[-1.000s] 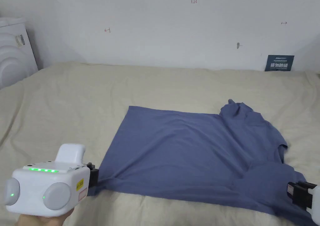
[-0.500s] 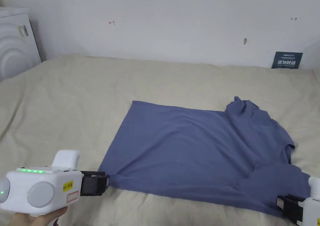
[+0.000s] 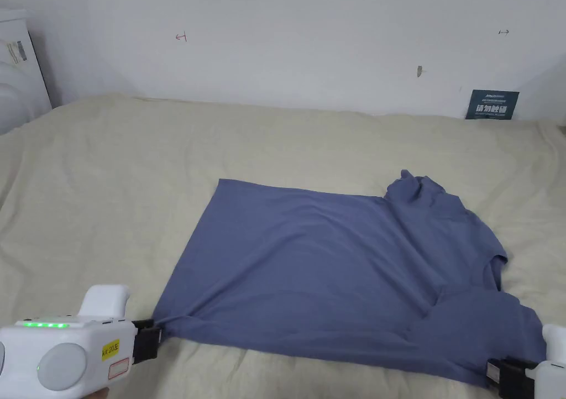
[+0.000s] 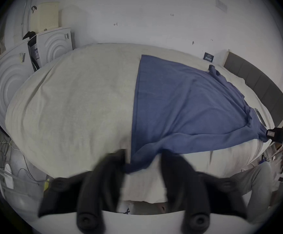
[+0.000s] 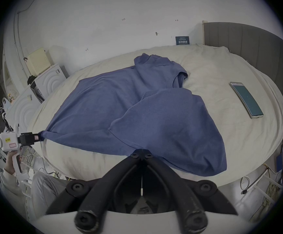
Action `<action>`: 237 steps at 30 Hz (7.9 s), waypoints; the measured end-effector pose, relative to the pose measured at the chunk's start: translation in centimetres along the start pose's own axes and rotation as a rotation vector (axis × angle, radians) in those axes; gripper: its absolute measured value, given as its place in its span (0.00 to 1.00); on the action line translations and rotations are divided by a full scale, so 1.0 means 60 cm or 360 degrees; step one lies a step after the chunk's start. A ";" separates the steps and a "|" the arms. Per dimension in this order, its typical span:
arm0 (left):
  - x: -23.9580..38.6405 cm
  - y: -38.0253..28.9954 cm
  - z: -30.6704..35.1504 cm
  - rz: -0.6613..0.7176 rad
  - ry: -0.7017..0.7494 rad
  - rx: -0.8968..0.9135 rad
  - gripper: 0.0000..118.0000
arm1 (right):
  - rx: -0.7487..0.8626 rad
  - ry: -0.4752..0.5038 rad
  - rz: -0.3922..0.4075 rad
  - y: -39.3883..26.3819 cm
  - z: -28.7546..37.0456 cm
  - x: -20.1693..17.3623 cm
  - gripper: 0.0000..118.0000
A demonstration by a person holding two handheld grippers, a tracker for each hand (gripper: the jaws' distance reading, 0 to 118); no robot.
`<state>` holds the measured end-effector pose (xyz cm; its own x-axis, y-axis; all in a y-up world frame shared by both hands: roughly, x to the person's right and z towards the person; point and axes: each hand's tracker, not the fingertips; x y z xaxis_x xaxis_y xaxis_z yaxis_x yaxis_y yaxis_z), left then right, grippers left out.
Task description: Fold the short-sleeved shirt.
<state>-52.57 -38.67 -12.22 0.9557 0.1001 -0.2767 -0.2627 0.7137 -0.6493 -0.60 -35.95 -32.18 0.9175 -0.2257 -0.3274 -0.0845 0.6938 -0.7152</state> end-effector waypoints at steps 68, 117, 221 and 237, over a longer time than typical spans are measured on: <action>-0.036 0.285 -0.211 -0.0006 0.0151 -0.0124 0.02 | 0.0056 -0.0339 -0.0064 0.358 -0.229 0.106 0.00; -0.003 0.144 -0.183 0.0045 0.0195 -0.0125 0.56 | -0.0024 -0.0027 -0.0065 0.122 -0.132 0.030 0.00; 0.069 0.373 -0.212 -0.0237 0.0116 0.0144 0.00 | -0.0644 -0.0466 -0.0164 0.496 -0.468 0.144 0.76; 0.031 0.439 -0.288 -0.0221 -0.0026 -0.0060 0.00 | -0.0575 -0.0395 -0.0059 0.516 -0.407 0.122 0.00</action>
<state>-60.01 -31.65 -42.06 0.9852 0.0135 -0.1711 -0.1322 0.6951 -0.7067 -5.98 -32.79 -71.81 0.9843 -0.0445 -0.1706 -0.1395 0.3945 -0.9082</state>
